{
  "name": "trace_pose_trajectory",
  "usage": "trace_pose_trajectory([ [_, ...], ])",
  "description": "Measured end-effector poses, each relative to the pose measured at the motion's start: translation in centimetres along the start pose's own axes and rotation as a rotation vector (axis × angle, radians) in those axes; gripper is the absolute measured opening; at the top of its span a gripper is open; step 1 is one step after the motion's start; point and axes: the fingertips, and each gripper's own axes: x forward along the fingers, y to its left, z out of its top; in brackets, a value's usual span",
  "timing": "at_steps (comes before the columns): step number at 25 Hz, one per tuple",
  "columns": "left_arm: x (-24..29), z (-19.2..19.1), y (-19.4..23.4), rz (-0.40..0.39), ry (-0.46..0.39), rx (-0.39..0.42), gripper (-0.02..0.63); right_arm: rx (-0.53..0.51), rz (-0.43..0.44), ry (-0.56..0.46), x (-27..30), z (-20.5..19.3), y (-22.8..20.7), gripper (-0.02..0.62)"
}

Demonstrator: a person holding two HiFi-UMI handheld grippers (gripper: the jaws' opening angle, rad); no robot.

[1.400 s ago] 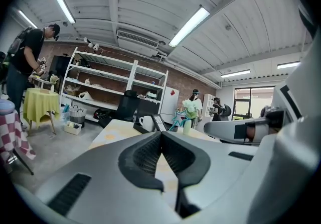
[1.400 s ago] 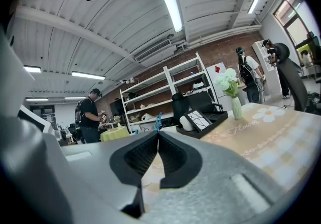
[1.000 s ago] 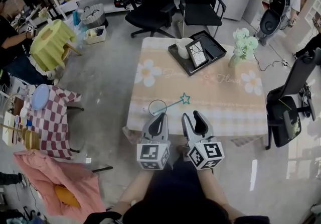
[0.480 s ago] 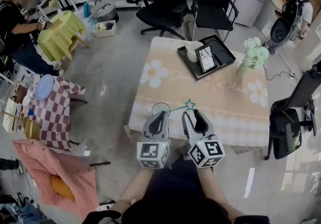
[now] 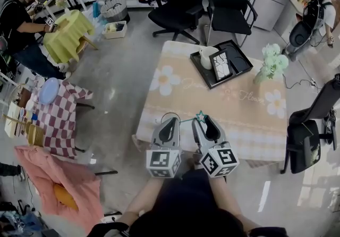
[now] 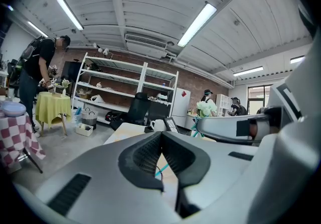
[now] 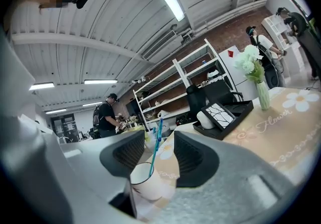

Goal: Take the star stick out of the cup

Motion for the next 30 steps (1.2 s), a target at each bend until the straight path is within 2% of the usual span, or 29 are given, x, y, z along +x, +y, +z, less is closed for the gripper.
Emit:
trace_pose_trajectory([
  [6,0.1,0.1,0.3,0.008,0.003,0.010,0.009,0.018,0.019,-0.016,0.4,0.3,0.2,0.172],
  [24,-0.2,0.0,1.5,0.039,0.002,0.010,0.009,0.011,0.005,-0.035,0.8,0.7,0.0,0.033],
  [30,0.0,0.0,1.5,0.042,-0.001,0.005,0.009,0.017,0.025,-0.026,0.8,0.7,0.0,0.025],
])
